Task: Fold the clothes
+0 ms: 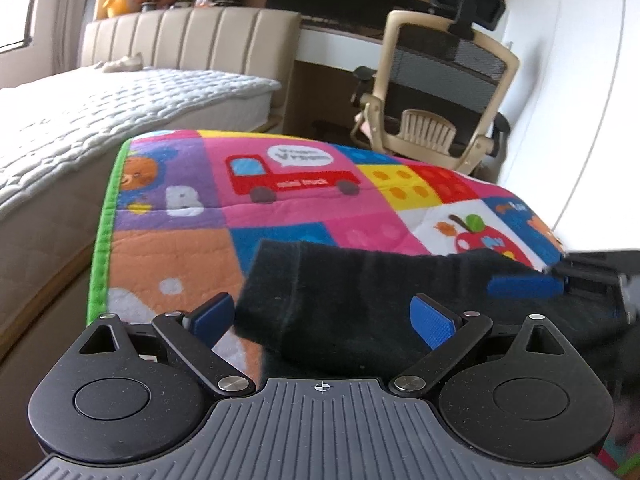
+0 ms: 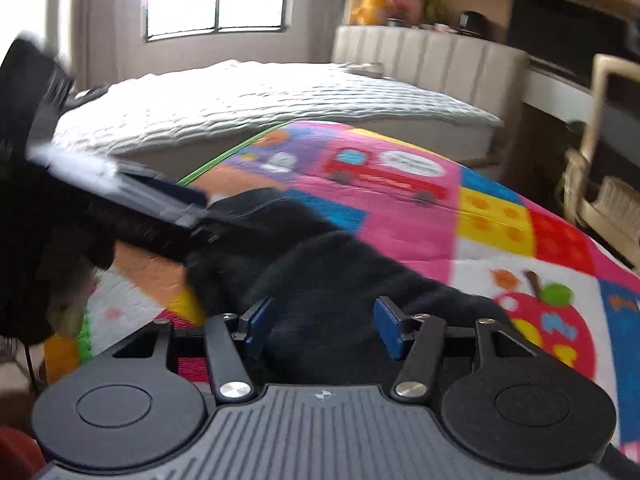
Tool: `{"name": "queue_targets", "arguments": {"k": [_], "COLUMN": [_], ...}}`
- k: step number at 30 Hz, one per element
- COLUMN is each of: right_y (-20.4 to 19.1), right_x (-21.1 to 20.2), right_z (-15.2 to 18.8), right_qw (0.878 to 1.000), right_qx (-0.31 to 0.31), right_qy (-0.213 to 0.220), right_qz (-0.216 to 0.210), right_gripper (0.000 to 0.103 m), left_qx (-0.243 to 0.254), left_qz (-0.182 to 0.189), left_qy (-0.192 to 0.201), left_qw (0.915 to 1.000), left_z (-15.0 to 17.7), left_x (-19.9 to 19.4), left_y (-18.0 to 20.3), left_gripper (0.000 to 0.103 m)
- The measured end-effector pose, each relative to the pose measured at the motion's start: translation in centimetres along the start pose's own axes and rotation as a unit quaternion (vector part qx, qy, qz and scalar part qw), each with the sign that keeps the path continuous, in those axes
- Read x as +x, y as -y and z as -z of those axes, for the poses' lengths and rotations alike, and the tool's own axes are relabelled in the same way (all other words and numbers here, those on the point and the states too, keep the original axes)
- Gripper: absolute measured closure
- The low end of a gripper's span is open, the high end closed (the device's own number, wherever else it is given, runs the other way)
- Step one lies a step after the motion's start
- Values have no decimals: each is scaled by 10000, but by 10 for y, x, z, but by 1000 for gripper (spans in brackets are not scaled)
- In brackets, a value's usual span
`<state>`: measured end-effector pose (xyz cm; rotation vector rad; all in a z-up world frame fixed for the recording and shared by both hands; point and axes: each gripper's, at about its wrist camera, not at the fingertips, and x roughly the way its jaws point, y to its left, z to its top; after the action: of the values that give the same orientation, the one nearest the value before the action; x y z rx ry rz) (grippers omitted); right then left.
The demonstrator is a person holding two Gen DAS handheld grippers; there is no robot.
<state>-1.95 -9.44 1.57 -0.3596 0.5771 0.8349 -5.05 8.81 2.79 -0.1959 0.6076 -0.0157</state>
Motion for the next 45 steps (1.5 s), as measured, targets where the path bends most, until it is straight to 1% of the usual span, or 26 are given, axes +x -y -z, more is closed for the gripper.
{"name": "queue_targets", "arguments": {"k": [2, 5, 6, 7, 8, 10, 12, 14, 18, 21, 27, 31, 34, 38, 39, 40, 41, 42, 43, 44, 45], "right_y": [-10, -19, -19, -19, -18, -11, -1, 13, 41, 56, 74, 79, 79, 78, 76, 69, 59, 50, 41, 32, 23], "right_x": [9, 22, 25, 24, 23, 20, 16, 11, -2, -8, -19, -24, -24, -24, -26, -30, -34, -34, -33, -26, -19], "right_z": [0, 1, 1, 0, -3, -10, -17, -22, -27, -27, -22, -17, -12, -5, -5, -5, -6, -7, -8, -8, -8], "right_qw": [9999, 9995, 9994, 9995, 9995, 9998, 9997, 9984, 9921, 9882, 9829, 9808, 9795, 9791, 9800, 9837, 9883, 9918, 9946, 9965, 9980], "right_qx": [-120, -251, -273, -274, -257, -57, 186, 529, 1246, 1522, 1811, 1923, 1998, 2011, 1960, 1751, 1452, 1212, 974, 780, 586], "right_qy": [-67, -188, -201, -177, -176, -183, -179, -177, -119, -46, 61, 132, 143, 119, 131, 205, 266, 258, 249, 223, 197], "right_qz": [-98, -100, -69, -51, -50, -50, -14, 28, 4, 140, 328, 286, 234, 282, 316, 359, 387, 323, 260, 213, 166], "right_gripper": [41, 41, 44, 59, 77, 92, 95, 95, 95, 96, 96, 96, 96, 94, 94, 94, 91, 88, 79, 72, 71], "left_qx": [-80, -153, -165, -178, -189, -208, -211, -188, -4, 123, 681, 1326, 1672, 1923, 1909, 1839, 1720, 1475, 1161, 859, 569], "left_qz": [-16, -91, -115, -127, -127, -114, -62, 20, 113, 164, 154, -62, -167, -254, -285, -280, -262, -231, -227, -255, -297], "left_qy": [41, 71, 71, 70, 67, 70, 84, 107, 186, 237, 377, 483, 422, 277, 269, 254, 232, 196, 154, 112, 92], "left_qw": [10000, 9998, 9998, 9997, 9997, 9997, 9997, 9998, 9998, 9995, 9968, 9900, 9849, 9806, 9808, 9822, 9845, 9886, 9929, 9959, 9979], "left_z": [-1, -2, -1, 0, 1, 3, 4, 6, 8, 9, 15, 21, 18, 9, 8, 7, 6, 4, 2, 0, -2], "left_x": [-3, -7, -8, -8, -8, -8, -9, -10, -14, -15, -15, -9, 2, 14, 14, 12, 10, 7, 4, 2, 1], "left_y": [-4, -10, -11, -12, -12, -11, -10, -8, -1, 3, 19, 30, 36, 41, 40, 36, 31, 23, 12, 2, -7], "left_gripper": [5, 5, 5, 5, 5, 5, 5, 5, 4, 4, 4, 4, 4, 4, 4, 4, 4, 4, 4, 4, 4]}}
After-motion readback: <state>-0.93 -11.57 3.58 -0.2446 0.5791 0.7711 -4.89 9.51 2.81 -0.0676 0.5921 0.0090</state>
